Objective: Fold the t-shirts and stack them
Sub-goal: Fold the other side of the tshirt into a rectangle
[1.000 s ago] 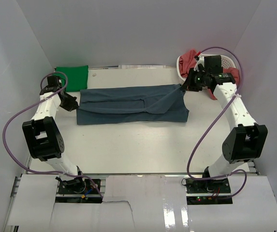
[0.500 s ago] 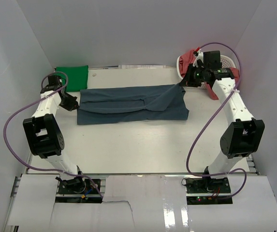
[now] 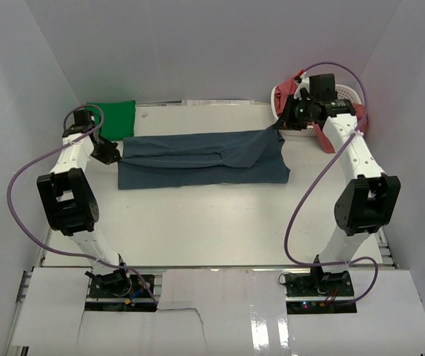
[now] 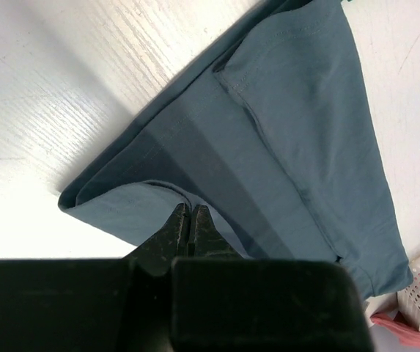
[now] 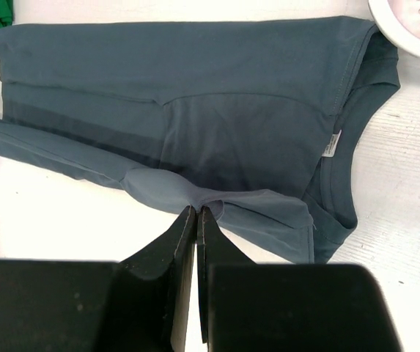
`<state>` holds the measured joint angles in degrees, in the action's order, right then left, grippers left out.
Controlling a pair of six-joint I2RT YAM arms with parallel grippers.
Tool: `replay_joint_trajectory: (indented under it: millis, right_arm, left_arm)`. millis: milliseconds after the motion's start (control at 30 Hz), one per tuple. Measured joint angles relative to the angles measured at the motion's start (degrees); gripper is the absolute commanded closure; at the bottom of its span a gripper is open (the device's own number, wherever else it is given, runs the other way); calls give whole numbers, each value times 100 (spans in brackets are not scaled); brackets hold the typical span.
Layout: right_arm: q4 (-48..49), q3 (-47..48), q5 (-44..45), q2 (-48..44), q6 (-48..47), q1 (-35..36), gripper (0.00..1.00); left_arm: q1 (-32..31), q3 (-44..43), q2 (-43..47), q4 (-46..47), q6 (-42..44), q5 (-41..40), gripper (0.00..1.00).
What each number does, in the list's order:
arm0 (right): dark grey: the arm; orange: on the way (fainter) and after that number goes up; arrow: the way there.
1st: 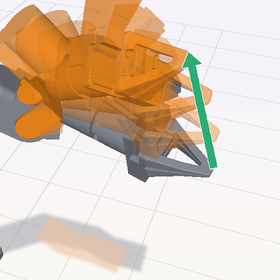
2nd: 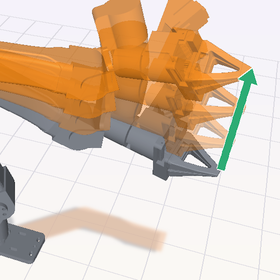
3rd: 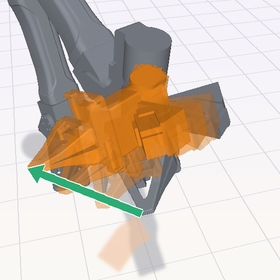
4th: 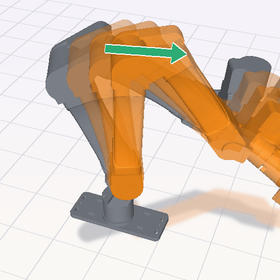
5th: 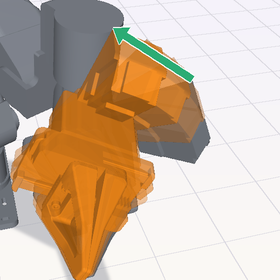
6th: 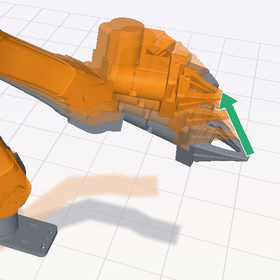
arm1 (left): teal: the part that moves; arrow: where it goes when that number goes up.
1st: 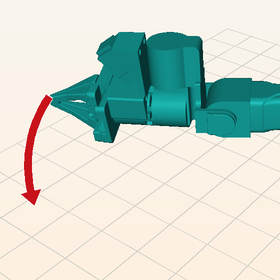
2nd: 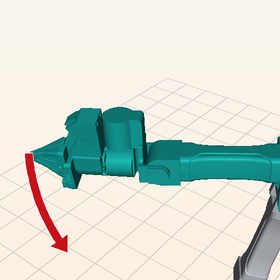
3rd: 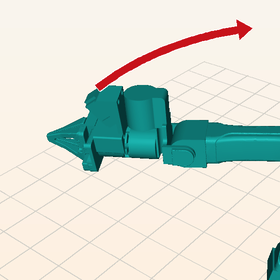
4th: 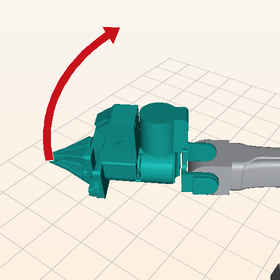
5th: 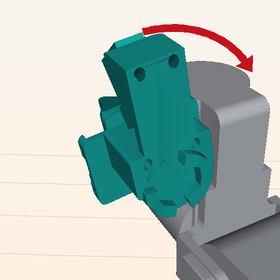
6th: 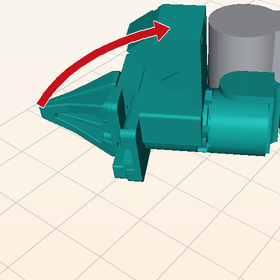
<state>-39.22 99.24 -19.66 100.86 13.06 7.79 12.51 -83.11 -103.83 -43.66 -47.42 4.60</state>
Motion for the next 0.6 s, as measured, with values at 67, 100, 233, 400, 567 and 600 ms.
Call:
replay_joint_trajectory:
  millis: [67,100,233,400,567,600]
  right_arm:
    - [-9,66,-2,63,0,-2,92]
    - [-13,105,-4,101,0,-2,92]
    - [-94,328,-24,286,-2,-7,92]
    - [-125,553,-42,533,-2,-11,92]
    - [-133,680,-44,741,-4,-22,92]
    - [-122,691,-44,787,-7,-22,92]
  left_arm:
    - [0,-22,-48,-15,0,0,100]
    - [0,-39,-66,-17,-2,0,100]
    - [-2,-142,-98,-66,-2,0,100]
    - [-11,-350,-243,-87,0,-2,100]
    - [-39,-457,-538,-96,0,-9,100]
    - [-46,-479,-601,-96,0,-13,100]
